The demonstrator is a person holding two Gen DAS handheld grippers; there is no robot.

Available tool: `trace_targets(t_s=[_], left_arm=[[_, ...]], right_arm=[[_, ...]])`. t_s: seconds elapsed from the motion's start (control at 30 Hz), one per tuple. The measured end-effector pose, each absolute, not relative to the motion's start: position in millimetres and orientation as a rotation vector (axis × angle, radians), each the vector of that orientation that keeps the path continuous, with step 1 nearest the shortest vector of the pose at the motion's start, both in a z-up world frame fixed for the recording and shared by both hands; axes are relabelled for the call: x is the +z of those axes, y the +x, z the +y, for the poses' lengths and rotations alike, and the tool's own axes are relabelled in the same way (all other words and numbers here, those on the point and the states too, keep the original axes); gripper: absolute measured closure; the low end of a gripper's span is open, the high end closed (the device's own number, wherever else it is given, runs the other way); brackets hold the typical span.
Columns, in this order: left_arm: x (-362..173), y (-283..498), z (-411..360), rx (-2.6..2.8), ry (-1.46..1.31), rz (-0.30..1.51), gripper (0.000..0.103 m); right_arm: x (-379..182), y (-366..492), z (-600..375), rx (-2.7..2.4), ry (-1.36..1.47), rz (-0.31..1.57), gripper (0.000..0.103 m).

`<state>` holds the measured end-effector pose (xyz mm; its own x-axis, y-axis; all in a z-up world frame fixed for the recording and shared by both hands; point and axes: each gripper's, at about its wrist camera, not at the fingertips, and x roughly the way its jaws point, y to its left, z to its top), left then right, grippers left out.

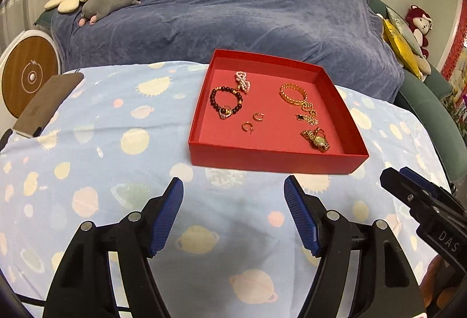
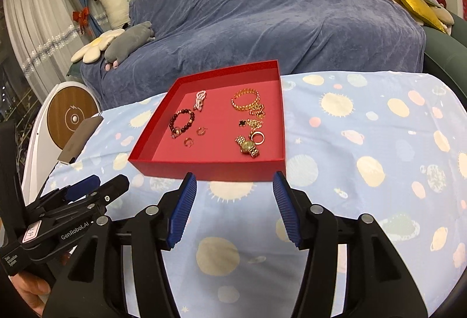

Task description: Organize jewelry

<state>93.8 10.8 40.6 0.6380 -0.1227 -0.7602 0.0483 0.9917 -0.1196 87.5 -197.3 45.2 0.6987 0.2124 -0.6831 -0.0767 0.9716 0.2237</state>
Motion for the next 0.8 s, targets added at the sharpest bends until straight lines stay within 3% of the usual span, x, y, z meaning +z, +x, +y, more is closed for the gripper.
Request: trace_targets(t_s=[0.17, 0.3, 0.5, 0.8], left_arm=[[28, 72, 15, -0.082, -0.091, 0.906, 0.031], [27, 56, 13, -0.072, -0.032, 0.873, 0.026], [13, 54, 24, -0.047, -0.017, 0.892, 0.023], [2, 60, 15, -0.063, -0.028, 0.931, 0.020]], right_arm=[[33, 67, -181, 0.165, 0.119, 0.796, 0.038], [26, 61, -175, 0.139, 0.075, 0.793, 0.026], [13, 65, -175, 0.113, 0.055, 0.820, 0.024], [2, 64, -175, 0.068, 0.037, 0.826, 0.013]])
